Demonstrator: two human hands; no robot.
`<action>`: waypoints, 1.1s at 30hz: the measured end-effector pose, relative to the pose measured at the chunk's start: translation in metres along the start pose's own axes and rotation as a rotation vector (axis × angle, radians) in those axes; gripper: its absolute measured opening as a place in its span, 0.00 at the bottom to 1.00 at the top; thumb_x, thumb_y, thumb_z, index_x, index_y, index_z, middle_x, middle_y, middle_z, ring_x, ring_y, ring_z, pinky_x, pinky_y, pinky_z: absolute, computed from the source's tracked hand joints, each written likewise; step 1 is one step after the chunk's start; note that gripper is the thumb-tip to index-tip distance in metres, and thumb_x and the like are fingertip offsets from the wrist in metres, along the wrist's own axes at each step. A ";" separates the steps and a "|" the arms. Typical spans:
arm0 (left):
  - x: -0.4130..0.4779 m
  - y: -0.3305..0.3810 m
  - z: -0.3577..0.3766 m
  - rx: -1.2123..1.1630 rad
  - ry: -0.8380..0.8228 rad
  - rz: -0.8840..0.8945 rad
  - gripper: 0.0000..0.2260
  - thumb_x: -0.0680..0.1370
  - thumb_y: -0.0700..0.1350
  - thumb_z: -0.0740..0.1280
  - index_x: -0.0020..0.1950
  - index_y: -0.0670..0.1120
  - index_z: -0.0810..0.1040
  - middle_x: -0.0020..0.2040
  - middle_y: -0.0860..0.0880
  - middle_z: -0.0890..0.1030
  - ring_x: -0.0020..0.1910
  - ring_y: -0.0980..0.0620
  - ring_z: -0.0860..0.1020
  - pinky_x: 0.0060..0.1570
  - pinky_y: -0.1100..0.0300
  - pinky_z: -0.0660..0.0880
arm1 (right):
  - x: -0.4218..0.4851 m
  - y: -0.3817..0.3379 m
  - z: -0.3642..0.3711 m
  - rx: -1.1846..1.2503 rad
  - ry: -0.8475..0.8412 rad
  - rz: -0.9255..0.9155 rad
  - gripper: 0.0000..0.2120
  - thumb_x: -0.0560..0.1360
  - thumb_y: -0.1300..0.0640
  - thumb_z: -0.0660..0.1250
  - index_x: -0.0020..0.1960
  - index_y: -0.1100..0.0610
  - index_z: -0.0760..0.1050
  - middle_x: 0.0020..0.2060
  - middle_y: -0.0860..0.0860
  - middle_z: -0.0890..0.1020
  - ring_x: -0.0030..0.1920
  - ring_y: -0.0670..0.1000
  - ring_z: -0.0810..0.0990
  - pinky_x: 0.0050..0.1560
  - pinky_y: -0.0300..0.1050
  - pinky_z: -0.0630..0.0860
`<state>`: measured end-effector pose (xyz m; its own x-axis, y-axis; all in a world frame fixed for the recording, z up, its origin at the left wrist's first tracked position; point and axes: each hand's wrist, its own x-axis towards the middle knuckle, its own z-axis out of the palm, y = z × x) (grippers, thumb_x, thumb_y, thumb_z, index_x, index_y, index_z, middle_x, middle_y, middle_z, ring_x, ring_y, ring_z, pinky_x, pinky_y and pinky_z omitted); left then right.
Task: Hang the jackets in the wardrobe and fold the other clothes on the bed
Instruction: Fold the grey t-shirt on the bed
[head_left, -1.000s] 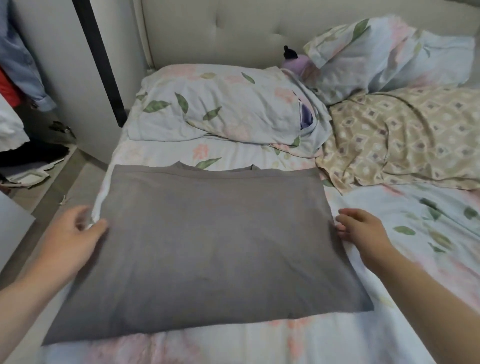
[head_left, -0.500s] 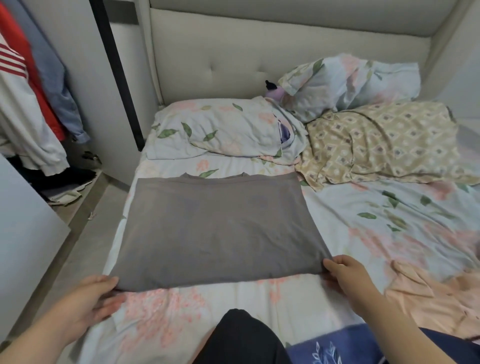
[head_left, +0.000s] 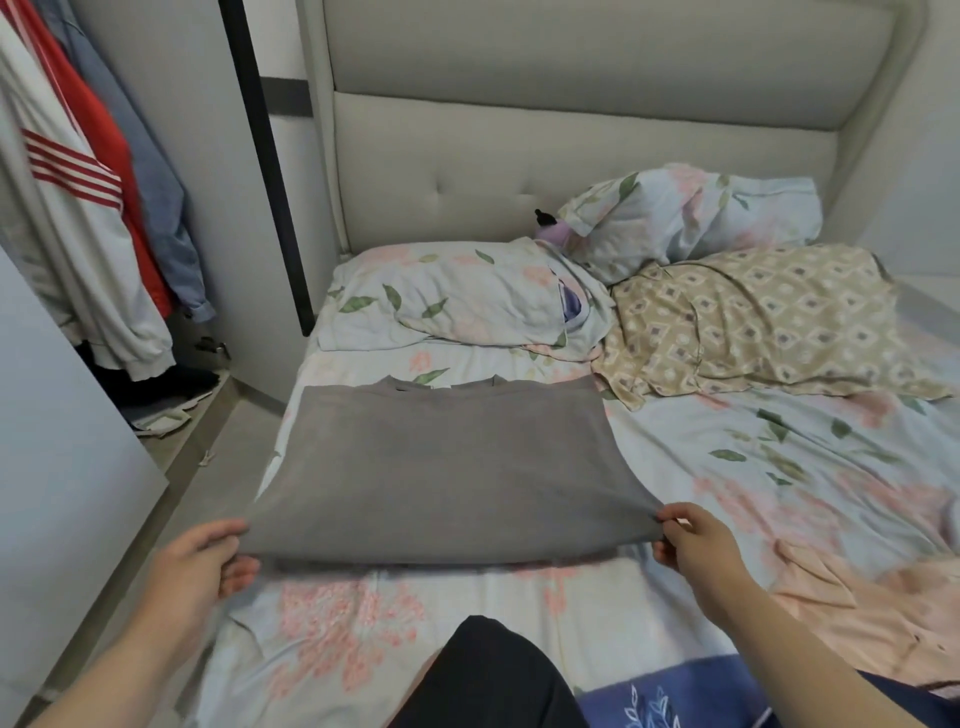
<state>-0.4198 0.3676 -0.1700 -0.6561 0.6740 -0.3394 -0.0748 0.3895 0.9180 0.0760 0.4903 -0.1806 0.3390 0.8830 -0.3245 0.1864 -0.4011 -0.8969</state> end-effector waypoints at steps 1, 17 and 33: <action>0.003 0.007 -0.003 -0.004 -0.032 0.007 0.12 0.81 0.30 0.58 0.58 0.39 0.76 0.39 0.36 0.79 0.26 0.51 0.81 0.27 0.65 0.78 | 0.001 -0.007 -0.003 0.028 -0.020 0.001 0.12 0.78 0.73 0.58 0.45 0.63 0.79 0.37 0.62 0.77 0.34 0.56 0.76 0.38 0.47 0.79; -0.032 0.188 -0.047 0.399 0.273 0.845 0.03 0.75 0.40 0.72 0.44 0.45 0.86 0.37 0.50 0.81 0.41 0.49 0.76 0.39 0.70 0.69 | -0.050 -0.203 -0.054 -0.096 0.166 -0.723 0.04 0.77 0.60 0.69 0.46 0.53 0.82 0.37 0.45 0.81 0.37 0.45 0.77 0.45 0.44 0.72; 0.007 0.148 -0.002 -0.032 0.079 0.280 0.03 0.80 0.36 0.65 0.48 0.42 0.77 0.39 0.43 0.78 0.35 0.49 0.78 0.23 0.68 0.76 | -0.007 -0.168 -0.006 0.220 0.014 -0.330 0.06 0.81 0.64 0.63 0.46 0.58 0.76 0.38 0.58 0.80 0.26 0.50 0.81 0.23 0.38 0.77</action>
<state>-0.4367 0.4291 -0.0359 -0.7106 0.7013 -0.0565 0.0945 0.1747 0.9801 0.0479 0.5497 -0.0259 0.3063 0.9519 -0.0050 0.0860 -0.0329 -0.9957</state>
